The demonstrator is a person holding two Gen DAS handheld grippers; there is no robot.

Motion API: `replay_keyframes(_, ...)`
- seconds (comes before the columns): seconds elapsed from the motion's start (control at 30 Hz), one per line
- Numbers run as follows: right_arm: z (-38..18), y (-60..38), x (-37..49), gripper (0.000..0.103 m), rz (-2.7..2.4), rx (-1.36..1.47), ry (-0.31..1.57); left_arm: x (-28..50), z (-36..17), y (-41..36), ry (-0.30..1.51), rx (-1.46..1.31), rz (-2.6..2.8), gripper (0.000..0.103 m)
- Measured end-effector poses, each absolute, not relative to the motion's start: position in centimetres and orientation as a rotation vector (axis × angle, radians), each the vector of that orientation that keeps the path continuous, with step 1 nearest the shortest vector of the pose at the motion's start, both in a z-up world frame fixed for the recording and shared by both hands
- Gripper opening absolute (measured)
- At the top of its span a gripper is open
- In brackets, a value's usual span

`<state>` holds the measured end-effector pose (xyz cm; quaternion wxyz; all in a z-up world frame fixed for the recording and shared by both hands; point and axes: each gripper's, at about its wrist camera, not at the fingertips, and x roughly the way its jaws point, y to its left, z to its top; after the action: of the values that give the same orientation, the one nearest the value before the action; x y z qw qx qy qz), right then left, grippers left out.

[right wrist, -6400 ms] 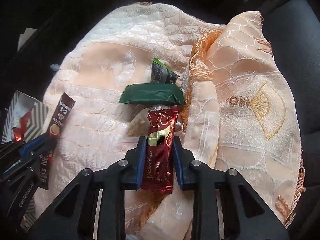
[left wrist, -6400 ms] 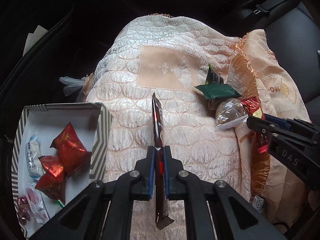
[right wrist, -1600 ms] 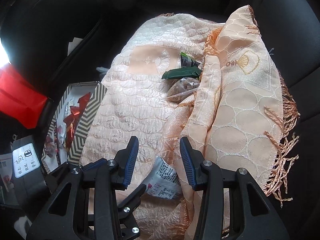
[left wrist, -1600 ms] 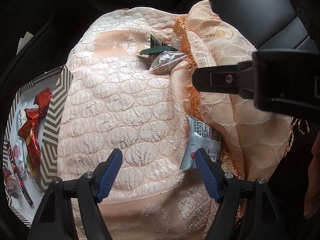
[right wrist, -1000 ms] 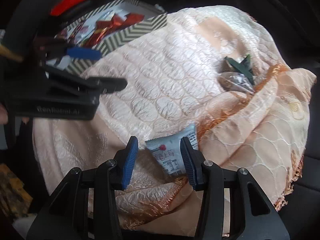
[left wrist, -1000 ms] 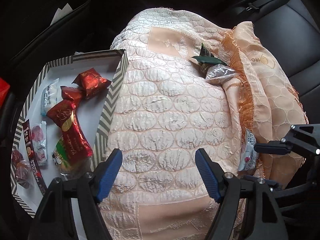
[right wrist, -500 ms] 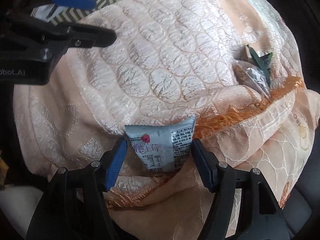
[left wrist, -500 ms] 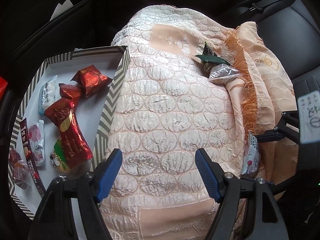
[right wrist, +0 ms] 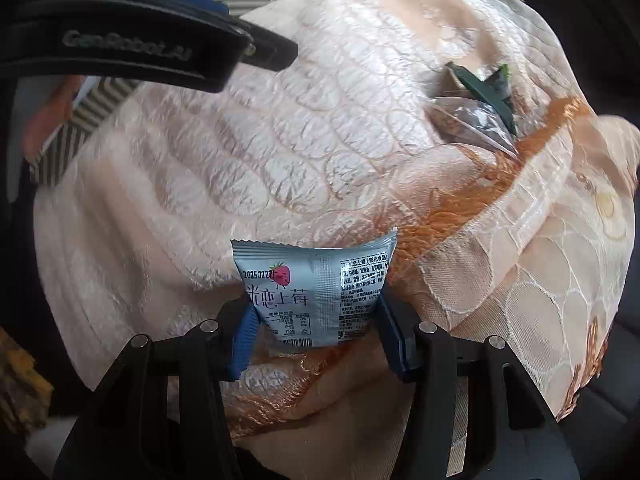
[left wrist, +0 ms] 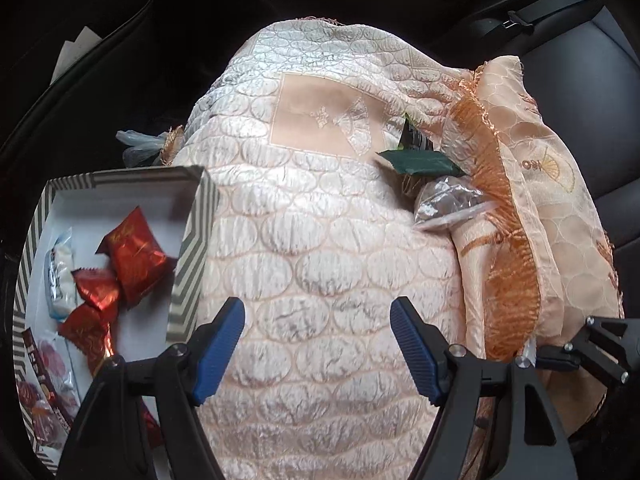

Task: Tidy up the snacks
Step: 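Grasp the white strawberry snack packet with the right tool, then grasp the clear bag of nuts with the left tool while the right tool holds the strawberry packet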

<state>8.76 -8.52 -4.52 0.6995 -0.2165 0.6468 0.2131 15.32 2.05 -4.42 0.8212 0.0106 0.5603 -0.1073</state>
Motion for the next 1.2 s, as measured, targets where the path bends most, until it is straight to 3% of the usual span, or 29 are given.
replay_keyframes(0.17, -2.5, -11.9, 10.0, 0.053, 0.430, -0.184, 1.394, 18.2, -4.5, -0.2, 1.187, 0.009, -0.237, 0.077)
replay_keyframes(0.4, -1.7, -13.5, 9.5, 0.053, 0.443, 0.007, 1.351, 21.7, -7.1, -4.7, 1.261, 0.031, -0.317, 0.077)
replay_keyframes(0.77, -1.6, -13.8, 9.1, 0.053, 0.476, 0.090, 1.338, 24.8, -9.3, -8.3, 1.343, -0.167, -0.340, 0.077)
replay_keyframes(0.93, -1.7, -13.9, 9.1, 0.053, 0.463, 0.091, 1.341, 24.9, -9.8, -9.7, 1.354, -0.133, -0.367, 0.077)
replay_keyframes(0.97, -1.6, -13.8, 9.0, 0.053, 0.466, 0.090, 1.341, 24.7, -9.9, -9.8, 1.352, -0.131, -0.379, 0.069)
replay_keyframes(1.0, -1.6, -13.8, 9.0, 0.053, 0.469, 0.093, 1.339, 24.5, -10.0, -10.0, 1.357, -0.133, -0.404, 0.053)
replay_keyframes(1.2, -1.5, -14.1, 9.1, 0.053, 0.478, 0.127, 1.331, 23.2, -9.2, -10.3, 1.322, -0.081, -0.426, 0.034)
